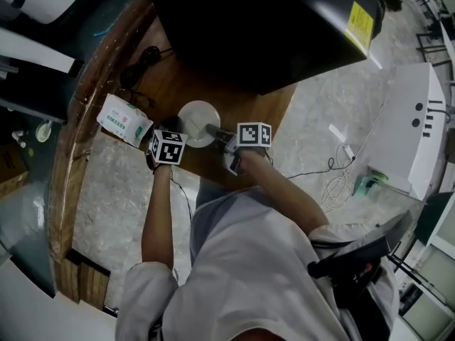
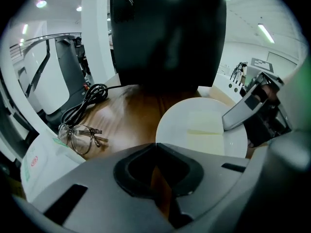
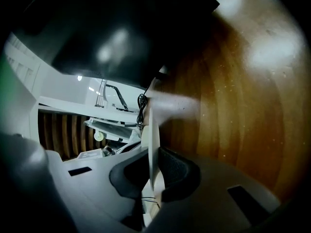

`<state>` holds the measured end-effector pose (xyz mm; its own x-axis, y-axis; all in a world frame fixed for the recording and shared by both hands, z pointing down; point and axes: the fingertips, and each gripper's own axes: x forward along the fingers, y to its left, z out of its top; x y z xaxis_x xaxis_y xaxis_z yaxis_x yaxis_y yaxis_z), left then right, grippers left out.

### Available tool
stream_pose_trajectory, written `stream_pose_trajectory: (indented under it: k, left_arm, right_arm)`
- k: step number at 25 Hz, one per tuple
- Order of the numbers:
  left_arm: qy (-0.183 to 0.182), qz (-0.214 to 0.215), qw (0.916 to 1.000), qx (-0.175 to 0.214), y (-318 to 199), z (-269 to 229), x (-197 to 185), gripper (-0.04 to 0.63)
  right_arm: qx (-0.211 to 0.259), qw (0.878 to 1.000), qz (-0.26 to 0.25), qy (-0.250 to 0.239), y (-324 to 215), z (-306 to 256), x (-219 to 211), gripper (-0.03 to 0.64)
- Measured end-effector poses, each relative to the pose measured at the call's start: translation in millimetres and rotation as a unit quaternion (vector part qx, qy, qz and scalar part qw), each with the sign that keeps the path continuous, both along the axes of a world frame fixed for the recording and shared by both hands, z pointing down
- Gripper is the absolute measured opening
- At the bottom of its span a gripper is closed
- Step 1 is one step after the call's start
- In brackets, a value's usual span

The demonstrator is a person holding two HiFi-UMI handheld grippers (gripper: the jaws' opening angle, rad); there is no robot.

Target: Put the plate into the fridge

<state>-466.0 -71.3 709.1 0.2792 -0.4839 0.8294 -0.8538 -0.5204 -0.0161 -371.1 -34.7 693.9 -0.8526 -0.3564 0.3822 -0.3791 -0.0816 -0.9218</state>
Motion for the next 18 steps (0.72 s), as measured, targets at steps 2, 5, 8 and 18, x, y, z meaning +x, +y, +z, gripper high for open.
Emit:
stream_pose_trajectory:
  k: [2,5,8,18]
  left_arm:
    - [0.005,-0.004,0.9999,0.010,5,2,9,0.020]
    - [0.006,-0.004,0.9998,0.020,14,3,25,0.020]
    - [0.006,-0.009,0.9996,0.025,24,3,39,0.020]
    - [0.005,0.002,0.9979,0.064,79,-29,143,0.020]
  right_arm:
    - [0.002,1.000,0.000,-0.001,5,2,10,0.032]
    - [0.003,1.000,0.000,-0.005,13,3,26,0.032]
    - [0.006,1.000,-0.009,-0.007,22,1,39,0.032]
    - [0.028,0.999,-0.023,-0.034,73,-24,145,0.032]
